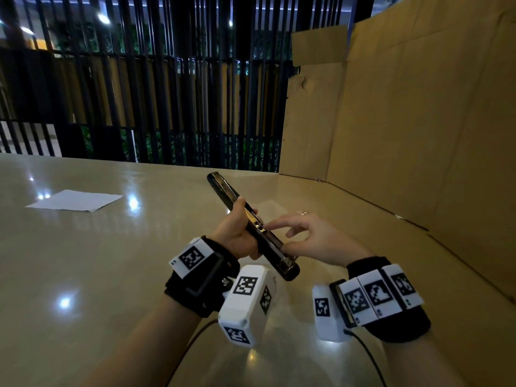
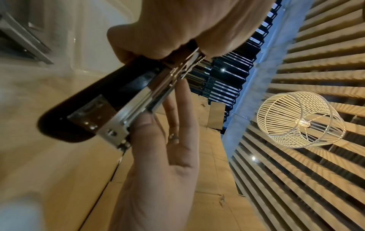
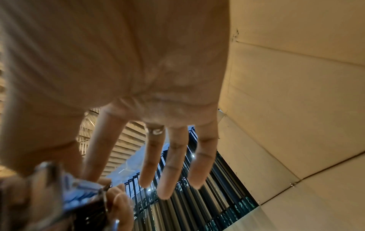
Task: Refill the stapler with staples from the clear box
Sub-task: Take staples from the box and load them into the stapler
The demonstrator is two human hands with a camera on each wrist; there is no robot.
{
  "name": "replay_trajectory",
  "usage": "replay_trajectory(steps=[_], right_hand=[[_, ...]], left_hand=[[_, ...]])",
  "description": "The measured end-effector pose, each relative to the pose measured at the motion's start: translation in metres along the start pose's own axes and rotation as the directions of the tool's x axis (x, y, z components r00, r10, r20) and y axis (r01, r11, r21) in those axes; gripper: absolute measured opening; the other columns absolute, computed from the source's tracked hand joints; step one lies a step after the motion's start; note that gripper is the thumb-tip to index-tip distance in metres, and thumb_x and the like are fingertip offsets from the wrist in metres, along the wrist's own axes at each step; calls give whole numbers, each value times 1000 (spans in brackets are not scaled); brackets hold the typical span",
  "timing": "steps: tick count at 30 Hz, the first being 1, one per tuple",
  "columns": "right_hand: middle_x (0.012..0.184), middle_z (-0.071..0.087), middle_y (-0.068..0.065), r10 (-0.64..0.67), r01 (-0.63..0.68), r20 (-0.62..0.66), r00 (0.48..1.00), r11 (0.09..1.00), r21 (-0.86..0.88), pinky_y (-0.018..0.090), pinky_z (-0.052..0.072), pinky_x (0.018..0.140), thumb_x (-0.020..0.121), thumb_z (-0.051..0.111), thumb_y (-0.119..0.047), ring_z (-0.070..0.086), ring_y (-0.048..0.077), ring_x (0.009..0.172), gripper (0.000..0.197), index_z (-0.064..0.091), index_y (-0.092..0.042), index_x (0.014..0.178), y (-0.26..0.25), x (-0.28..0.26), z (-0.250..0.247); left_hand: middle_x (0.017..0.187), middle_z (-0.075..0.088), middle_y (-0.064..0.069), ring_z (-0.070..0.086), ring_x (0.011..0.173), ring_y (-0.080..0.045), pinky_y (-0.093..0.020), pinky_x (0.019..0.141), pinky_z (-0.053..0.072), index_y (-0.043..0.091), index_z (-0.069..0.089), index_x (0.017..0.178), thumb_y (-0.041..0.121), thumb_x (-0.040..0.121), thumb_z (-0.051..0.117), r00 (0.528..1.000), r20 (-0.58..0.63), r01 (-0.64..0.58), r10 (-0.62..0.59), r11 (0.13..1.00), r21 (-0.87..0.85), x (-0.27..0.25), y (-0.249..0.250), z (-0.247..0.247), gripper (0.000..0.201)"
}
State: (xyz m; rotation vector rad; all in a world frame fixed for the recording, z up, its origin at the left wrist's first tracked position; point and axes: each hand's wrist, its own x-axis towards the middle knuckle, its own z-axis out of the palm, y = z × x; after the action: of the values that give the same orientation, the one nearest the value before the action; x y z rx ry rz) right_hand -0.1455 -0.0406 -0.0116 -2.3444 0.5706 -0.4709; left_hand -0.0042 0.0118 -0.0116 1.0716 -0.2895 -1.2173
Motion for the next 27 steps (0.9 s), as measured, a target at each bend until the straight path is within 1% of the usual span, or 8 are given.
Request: replay_trajectory(steps=[2,3,5,8,11,15,18,27], right_hand=[[117,54,-1,-12,13,37,999,1000,-21,32,45,92,75,67,-11,51,19,102,43,61,-44,102,0,2,2],[117,54,0,-20,20,38,999,1000,-22,27,46,90,75,68,-11,51,18,101,42,62,-42,101,0,3,3],[115,55,1,-42,42,13,999,998,-37,7,41,76,73,70,-13,51,11,95,37,66,-35,101,1,4,2],[115,57,-1,-96,95,-7,995,994,-61,-7,32,67,71,72,-9,48,-3,94,35,69,-25,102,1,3,2],[115,58,-4,-132,131,-17,991,990,-46,-7,32,71,71,71,-5,48,-7,94,35,69,-21,102,0,3,4],[107,54,-4,-166,162,-51,985,984,-70,-3,34,69,72,69,-5,44,-11,80,37,69,-23,105,-2,5,7],[99,47,-9,-155,154,4,988,984,-92,-1,36,66,76,65,-1,44,-1,79,40,66,-21,111,-6,4,6],[110,50,-3,-113,115,29,993,989,-90,-1,39,64,76,69,-8,49,2,80,38,65,-25,109,-6,2,2]], left_hand=[[70,34,-1,31,61,-14,-26,78,27,11,39,72,52,96,28,1000,13,5,-6,999,41,1,-2,1,49],[68,33,-1,30,59,-14,-25,71,30,11,39,72,52,95,29,1000,21,13,-13,999,42,2,-2,1,49],[66,30,-3,29,57,-15,-25,59,28,11,40,72,53,95,31,1000,24,16,-17,999,45,3,-3,1,48],[67,31,-4,33,57,-15,-25,57,28,11,40,73,53,95,30,1000,14,5,-6,998,69,4,-4,1,48],[66,34,-5,47,42,-14,-25,56,29,11,40,73,51,96,28,1000,16,-3,1,993,115,-1,-3,3,48],[67,33,-2,34,57,-14,-26,58,30,12,41,73,54,95,31,1000,7,1,-2,993,118,-3,1,0,48],[65,32,-1,32,56,-13,-27,54,28,13,39,70,54,94,30,1000,-23,-18,20,994,104,-4,3,1,48],[66,32,0,33,55,-13,-25,54,29,14,41,71,55,94,31,997,19,-73,71,993,98,-7,2,1,48]])
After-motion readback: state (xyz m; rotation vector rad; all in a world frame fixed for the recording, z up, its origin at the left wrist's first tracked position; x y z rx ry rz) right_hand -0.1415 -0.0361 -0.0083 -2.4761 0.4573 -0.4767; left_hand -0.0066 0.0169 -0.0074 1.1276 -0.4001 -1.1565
